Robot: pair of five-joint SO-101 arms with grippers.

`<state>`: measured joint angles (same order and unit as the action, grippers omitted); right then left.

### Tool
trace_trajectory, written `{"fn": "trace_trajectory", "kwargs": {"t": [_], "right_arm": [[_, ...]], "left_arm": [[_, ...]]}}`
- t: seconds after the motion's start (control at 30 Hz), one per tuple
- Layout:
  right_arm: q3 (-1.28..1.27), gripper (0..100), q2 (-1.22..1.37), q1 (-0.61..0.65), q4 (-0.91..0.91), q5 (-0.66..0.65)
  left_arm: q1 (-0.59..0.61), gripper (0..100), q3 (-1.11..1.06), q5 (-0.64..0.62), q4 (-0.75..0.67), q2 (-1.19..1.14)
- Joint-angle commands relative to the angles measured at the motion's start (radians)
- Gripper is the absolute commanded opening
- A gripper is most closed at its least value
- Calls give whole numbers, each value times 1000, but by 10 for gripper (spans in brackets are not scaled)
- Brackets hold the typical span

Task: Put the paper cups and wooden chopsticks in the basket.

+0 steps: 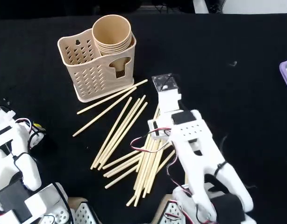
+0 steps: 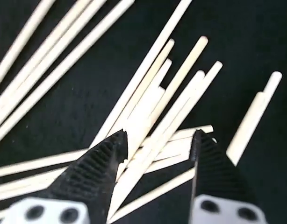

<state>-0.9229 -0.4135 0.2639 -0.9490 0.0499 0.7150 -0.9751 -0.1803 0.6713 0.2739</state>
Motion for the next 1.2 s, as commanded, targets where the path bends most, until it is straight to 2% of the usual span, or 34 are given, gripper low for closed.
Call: {"fn": "trace_trajectory", "kwargs": {"t": [0.0, 0.33, 0.43, 0.6, 0.93, 1.17], "right_arm": [[13, 188, 45, -14, 46, 38], [22, 182, 246, -15, 149, 60], [22, 129, 251, -15, 147, 58], [22, 26, 216, -15, 147, 58], [21, 21, 56, -11, 81, 58], [5, 25, 21, -11, 107, 55]], "left_arm": [[18, 238, 42, -3, 0, 0], [18, 238, 42, -3, 0, 0], [18, 238, 42, -3, 0, 0], [18, 238, 42, -3, 0, 0], [18, 238, 42, -3, 0, 0], [19, 238, 42, -3, 0, 0]]}}
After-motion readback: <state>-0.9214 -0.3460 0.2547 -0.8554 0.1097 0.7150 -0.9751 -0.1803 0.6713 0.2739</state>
